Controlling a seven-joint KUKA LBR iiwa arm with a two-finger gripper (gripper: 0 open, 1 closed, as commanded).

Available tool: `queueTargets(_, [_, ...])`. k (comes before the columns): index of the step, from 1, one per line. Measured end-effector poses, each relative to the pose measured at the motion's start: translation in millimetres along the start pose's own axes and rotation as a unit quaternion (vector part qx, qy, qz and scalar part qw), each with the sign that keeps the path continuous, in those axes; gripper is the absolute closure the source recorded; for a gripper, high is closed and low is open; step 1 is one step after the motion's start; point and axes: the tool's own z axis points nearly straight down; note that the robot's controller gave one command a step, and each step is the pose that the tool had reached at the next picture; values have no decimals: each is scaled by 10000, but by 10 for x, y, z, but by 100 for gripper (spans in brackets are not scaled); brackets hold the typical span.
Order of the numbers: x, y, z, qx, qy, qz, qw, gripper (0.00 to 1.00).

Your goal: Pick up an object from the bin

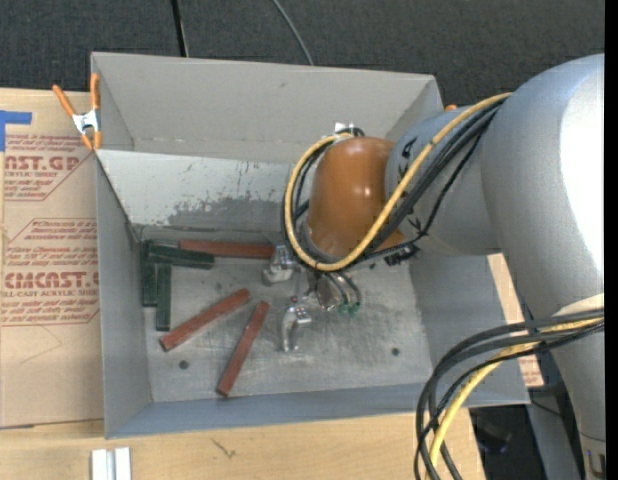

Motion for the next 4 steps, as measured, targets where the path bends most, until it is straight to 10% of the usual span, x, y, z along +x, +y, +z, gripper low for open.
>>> queueTargets(1, [0, 0, 0, 0, 0, 0, 10000, 0])
queueTargets(2, [-283, 463, -31, -5, -50, 188, 9998, 100])
queueTargets(4, [-194, 443, -478, 5, 61, 287, 9996, 100])
